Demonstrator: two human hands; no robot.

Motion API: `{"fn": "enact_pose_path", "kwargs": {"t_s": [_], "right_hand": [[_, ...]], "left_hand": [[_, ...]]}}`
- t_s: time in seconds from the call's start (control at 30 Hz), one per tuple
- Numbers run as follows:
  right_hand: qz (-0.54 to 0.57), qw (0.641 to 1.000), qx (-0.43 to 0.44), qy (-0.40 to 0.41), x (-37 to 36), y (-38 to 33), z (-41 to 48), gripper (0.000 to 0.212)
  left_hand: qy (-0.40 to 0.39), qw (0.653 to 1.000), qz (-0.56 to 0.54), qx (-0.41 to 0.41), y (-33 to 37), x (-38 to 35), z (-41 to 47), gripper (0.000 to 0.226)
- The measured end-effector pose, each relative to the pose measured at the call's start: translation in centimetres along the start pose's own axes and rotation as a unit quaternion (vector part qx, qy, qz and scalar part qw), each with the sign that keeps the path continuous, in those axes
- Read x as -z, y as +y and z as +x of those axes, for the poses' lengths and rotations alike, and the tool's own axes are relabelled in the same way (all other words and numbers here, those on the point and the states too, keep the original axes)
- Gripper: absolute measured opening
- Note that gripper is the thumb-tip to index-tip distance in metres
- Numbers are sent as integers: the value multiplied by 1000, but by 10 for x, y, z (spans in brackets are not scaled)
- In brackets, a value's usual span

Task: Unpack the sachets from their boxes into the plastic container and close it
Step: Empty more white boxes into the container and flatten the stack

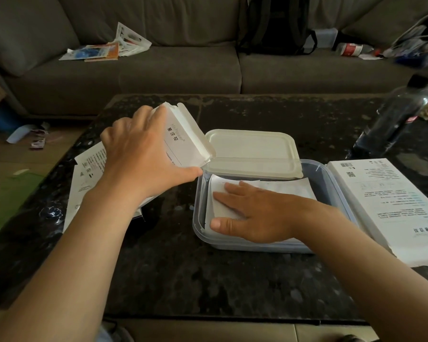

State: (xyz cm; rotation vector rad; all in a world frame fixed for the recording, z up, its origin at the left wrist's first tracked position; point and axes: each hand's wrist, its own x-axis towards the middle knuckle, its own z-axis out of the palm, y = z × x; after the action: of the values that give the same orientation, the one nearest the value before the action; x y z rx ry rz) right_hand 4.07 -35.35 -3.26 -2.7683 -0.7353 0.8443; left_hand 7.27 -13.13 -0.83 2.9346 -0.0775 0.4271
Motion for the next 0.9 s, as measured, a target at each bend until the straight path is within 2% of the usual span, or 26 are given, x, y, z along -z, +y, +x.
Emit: {"fn": "enact_pose_path", "kwargs": {"t_s": [0.2,0.3,0.37,0.57,0.9], "right_hand": [[3,1000,-2,0,-11,0,11,98],[4,1000,-2,2,-11,7,16,71],[-6,1000,2,3,-9,14,17,63],[-48,999,5,8,-10,20,22,81],[-73,996,10,43,-20,21,29,86]], "left_hand": [[1,1000,-2,-14,4,-2,-1,123],[-1,1000,-4,-22,6,-3,-2,122],[-2,1000,-5,-24,6,-4,-2,123],[-6,1000,-7,-27,10,-6,-3,127],[-12,999,-8,-34,12,-9,-4,128]]}}
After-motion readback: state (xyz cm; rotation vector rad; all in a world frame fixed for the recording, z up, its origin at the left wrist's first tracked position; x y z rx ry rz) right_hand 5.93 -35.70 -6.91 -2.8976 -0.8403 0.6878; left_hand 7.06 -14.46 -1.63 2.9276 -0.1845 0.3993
